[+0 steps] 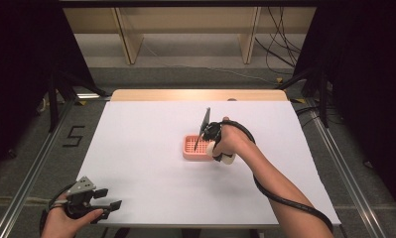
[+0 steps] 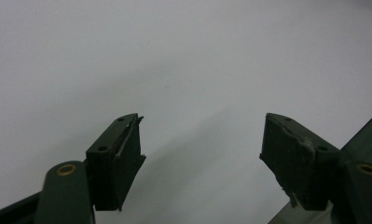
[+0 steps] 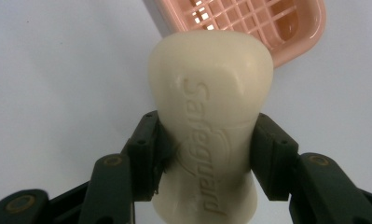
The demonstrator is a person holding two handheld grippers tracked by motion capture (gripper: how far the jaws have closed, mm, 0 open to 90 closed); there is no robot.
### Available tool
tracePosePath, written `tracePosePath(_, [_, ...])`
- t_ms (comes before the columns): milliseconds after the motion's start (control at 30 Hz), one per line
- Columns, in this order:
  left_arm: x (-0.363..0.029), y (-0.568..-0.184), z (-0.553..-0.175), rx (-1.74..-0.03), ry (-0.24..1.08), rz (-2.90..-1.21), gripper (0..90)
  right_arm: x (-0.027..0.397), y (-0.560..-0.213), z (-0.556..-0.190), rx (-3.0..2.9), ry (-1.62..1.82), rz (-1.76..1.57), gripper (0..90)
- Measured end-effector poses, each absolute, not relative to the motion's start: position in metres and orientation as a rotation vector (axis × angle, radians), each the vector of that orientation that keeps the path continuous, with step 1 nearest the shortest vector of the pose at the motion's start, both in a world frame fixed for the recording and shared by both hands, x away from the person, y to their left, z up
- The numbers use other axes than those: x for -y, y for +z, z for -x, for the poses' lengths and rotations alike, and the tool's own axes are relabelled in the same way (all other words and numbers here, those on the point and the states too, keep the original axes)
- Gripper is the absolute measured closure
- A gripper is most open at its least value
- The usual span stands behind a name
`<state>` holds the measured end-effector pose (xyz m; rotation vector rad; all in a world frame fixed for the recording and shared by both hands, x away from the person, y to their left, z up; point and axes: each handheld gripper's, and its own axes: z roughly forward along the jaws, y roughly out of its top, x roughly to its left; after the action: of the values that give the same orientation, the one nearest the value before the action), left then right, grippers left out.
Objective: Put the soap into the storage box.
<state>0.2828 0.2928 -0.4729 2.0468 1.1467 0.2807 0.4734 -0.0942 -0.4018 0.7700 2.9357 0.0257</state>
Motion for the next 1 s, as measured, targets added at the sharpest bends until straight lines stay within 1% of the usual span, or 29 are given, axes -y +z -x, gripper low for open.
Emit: tracePosePath(1000, [-0.2930,-0.4728,-0.2828,-1.144,0.279,-2.048,27.8,0.0838,-0.3972,-0.4810,-2.920,0.026,-0.760,50.5])
